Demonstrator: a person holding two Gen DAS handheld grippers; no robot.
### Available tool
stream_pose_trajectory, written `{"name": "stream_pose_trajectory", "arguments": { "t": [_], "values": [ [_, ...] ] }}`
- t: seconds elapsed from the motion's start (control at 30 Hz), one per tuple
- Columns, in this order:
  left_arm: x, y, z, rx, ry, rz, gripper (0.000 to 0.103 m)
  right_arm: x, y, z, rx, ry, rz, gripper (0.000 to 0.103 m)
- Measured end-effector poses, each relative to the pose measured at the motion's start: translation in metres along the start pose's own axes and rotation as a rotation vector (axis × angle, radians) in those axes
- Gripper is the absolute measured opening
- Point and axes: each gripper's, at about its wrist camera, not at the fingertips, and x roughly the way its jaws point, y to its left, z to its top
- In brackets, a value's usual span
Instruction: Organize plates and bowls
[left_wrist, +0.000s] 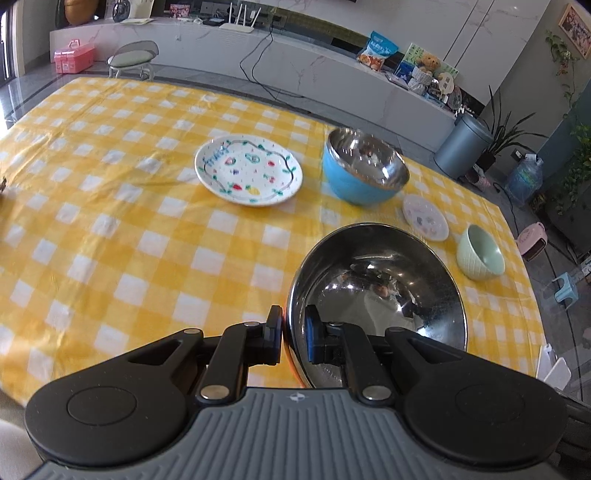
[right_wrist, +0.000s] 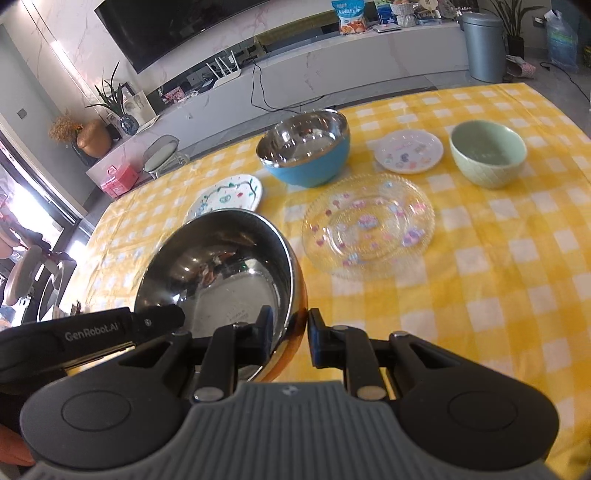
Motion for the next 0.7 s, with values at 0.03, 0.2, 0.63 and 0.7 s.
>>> {"name": "stream_pose_trajectory", "arguments": {
  "t": [0.03,0.2,0.63,0.7],
  "values": [
    [-0.001,-0.001,-0.005,0.001,0.01,0.0,0.013,-0.002,-0.002,-0.004,0.006,0.003,-0.001,0.018],
    [0.002,-0.002,-0.022,-0.002,0.054,0.014,0.013,-0.006,-0.012,-0.022,0.019,0.04,-0.007,0.018],
    [0.024,0.007,-0.035,-0.037,0.107,0.067,0.013,0.016,-0.02,-0.036,0.032,0.119,-0.011,0.018],
    [0.026,0.009,-0.033,-0.041,0.107,0.069,0.013,0.019,-0.021,-0.035,0.041,0.123,-0.008,0.019]
  ]
}}
